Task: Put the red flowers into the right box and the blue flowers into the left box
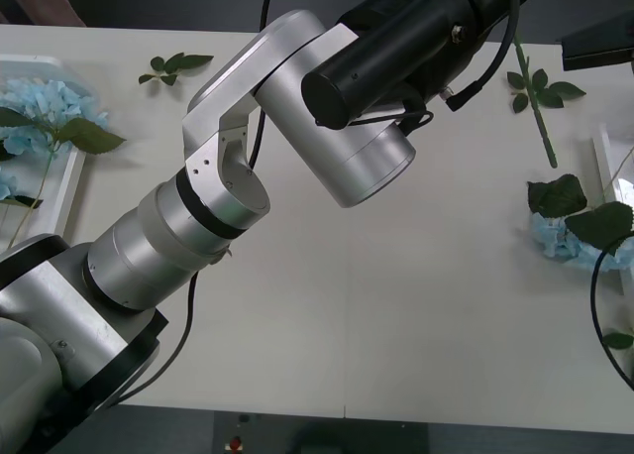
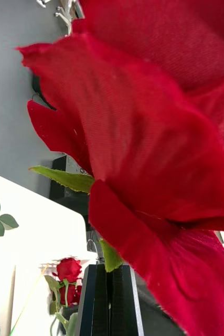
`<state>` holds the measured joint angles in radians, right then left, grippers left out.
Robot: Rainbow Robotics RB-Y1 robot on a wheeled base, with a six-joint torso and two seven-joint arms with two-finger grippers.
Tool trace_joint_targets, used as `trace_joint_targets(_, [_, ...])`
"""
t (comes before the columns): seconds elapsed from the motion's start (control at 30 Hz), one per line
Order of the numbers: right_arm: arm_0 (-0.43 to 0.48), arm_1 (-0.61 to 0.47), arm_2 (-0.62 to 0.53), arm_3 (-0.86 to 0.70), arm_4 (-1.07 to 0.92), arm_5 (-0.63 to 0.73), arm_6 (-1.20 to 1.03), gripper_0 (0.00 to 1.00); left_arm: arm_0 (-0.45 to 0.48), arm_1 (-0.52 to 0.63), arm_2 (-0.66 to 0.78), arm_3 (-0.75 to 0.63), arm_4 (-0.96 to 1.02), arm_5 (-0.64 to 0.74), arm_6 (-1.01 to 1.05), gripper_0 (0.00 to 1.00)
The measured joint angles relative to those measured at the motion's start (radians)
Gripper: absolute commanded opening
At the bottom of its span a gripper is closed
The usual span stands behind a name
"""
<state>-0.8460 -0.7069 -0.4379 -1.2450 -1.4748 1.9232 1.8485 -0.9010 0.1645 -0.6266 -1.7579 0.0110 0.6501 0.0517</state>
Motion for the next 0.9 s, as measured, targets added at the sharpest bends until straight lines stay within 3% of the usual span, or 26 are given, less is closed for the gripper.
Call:
trace_joint_targets(0.37, [0.000, -0.026, -0.002, 0.000, -0.078, 0.000, 0.000, 1.00, 0.000, 0.000, 0.000, 0.000, 0.000, 0.000, 0.000, 0.00])
trace_joint_targets(0.6, [-0.002, 0.029, 0.000, 0.000, -0.079, 0.000, 0.000, 1.00, 0.000, 0.000, 0.000, 0.000, 0.000, 0.000, 0.000, 0.00])
trace_joint_targets(0.63, [-0.002, 0.039, 0.003, 0.000, -0.079, -0.001, 0.000, 0.94, 0.000, 0.000, 0.000, 0.000, 0.000, 0.000, 0.000, 0.00])
trace_joint_targets(0.67, [-0.003, 0.048, 0.009, 0.000, -0.079, -0.006, 0.000, 0.81, 0.000, 0.000, 0.000, 0.000, 0.000, 0.000, 0.000, 0.00])
trace_joint_targets(0.7, [-0.003, 0.055, 0.016, 0.000, -0.079, -0.015, 0.000, 0.36, 0.000, 0.000, 0.000, 0.000, 0.000, 0.000, 0.000, 0.00])
trace_joint_targets(0.73, [-0.003, 0.061, 0.025, 0.000, -0.078, -0.027, 0.000, 0.13, 0.000, 0.000, 0.000, 0.000, 0.000, 0.000, 0.000, 0.00])
trace_joint_targets(0.8, [-0.008, 0.070, 0.041, 0.000, -0.074, -0.032, 0.000, 0.01, 0.000, 0.000, 0.000, 0.000, 0.000, 0.000, 0.000, 0.00])
trace_joint_targets(0.9, [-0.023, 0.082, 0.050, 0.000, -0.060, -0.031, 0.000, 0.00, 0.000, 0.000, 0.000, 0.000, 0.000, 0.000, 0.000, 0.00])
